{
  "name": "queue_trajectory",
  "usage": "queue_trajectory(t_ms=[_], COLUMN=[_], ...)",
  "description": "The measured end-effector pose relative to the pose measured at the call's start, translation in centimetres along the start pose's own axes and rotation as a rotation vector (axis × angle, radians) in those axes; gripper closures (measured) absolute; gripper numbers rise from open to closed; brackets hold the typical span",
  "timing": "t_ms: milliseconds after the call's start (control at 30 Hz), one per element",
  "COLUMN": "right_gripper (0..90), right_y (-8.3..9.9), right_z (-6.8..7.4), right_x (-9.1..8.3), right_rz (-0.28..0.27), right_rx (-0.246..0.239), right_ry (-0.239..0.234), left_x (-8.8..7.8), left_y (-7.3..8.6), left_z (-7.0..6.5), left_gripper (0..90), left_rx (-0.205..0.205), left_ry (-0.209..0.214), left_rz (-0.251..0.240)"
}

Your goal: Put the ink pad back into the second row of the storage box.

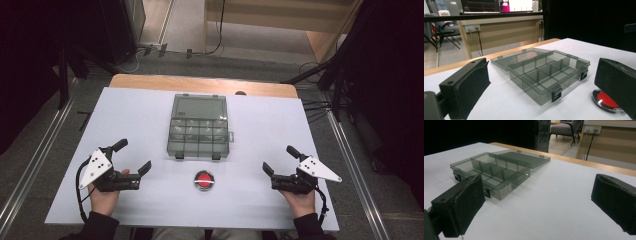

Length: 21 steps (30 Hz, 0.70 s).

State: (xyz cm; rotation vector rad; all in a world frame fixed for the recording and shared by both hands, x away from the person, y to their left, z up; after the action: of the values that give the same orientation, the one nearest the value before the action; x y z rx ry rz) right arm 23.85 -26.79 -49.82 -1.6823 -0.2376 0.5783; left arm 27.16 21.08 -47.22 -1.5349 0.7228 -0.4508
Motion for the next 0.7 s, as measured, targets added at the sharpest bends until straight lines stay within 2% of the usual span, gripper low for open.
queue_trajectory(t_ms=[467, 700], right_gripper=[0.0, 0.0], right_y=[0.37, 0.48], right_z=[0.03, 0.34], right_x=[0.03, 0.23], right_rz=[0.015, 0.032], right_rx=[0.006, -0.008], right_ry=[-0.007, -0.019], left_x=[0.20, 0.19], left_y=[0.03, 0.03], left_z=[0.02, 0.01], left_gripper=[0.0, 0.0], left_rx=[-0.020, -0.022], left_ry=[0.006, 0.005], left_rz=[-0.001, -0.001])
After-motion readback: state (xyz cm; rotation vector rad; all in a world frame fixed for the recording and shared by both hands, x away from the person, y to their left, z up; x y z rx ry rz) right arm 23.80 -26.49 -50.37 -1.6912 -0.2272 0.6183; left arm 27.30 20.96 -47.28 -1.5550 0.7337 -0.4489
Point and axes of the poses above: each handheld gripper's, and its own axes: x roughly forward along the jaws, y roughly out of its underside, z roughly to its left, the point moved 3 cm from there along x, roughly forward along the jaws, and after that the axes turned 9 degrees about -x, right-handed, at the moved point
